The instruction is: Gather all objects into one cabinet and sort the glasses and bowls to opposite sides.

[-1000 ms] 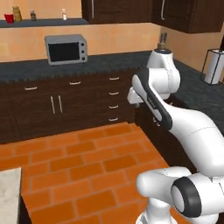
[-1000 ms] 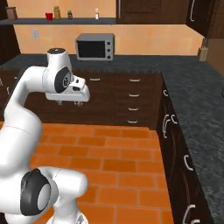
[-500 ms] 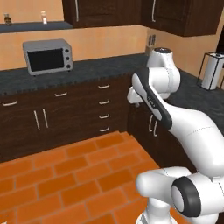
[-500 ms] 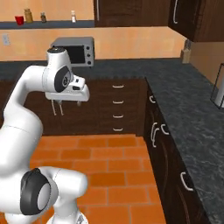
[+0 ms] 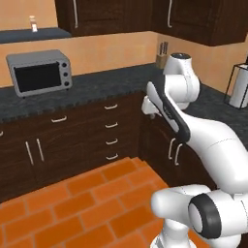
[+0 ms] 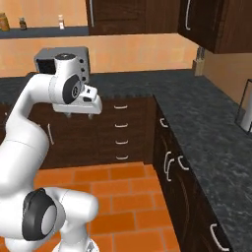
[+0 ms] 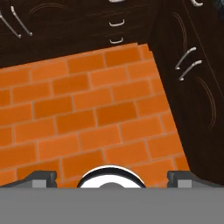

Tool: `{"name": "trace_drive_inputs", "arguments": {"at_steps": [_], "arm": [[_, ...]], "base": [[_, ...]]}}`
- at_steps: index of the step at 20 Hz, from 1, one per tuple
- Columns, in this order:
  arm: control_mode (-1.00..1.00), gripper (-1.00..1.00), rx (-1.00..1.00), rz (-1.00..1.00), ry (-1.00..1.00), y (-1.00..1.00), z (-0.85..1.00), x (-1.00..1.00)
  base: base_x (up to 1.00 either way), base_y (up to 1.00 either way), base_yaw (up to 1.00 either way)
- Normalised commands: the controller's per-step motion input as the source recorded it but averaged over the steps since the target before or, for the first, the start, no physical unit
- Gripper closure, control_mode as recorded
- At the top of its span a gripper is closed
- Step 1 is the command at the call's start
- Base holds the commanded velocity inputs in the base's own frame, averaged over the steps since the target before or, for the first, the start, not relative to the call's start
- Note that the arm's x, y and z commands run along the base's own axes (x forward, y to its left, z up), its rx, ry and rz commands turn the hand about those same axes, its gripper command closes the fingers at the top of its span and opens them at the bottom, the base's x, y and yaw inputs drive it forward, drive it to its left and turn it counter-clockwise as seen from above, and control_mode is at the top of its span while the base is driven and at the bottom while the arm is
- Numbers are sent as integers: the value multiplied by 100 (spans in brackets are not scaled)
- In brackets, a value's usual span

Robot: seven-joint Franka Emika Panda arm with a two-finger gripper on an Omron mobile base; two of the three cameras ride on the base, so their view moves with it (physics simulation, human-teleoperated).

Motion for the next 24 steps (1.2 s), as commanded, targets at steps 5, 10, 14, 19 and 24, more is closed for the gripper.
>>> {"name": "trace_drive_inputs", "arguments": {"at_steps": [5, 10, 14, 19, 24], "arm": [[100, -100, 0, 0, 0, 0, 0, 0], [100, -100, 0, 0, 0, 0, 0, 0], [100, -100, 0, 0, 0, 0, 0, 0], [100, -100, 0, 0, 0, 0, 0, 0], [100, -100, 0, 0, 0, 0, 0, 0]], "base": [[61, 69, 5], [98, 29, 38], [100, 3, 27], [77, 45, 15], [38, 63, 49]]}}
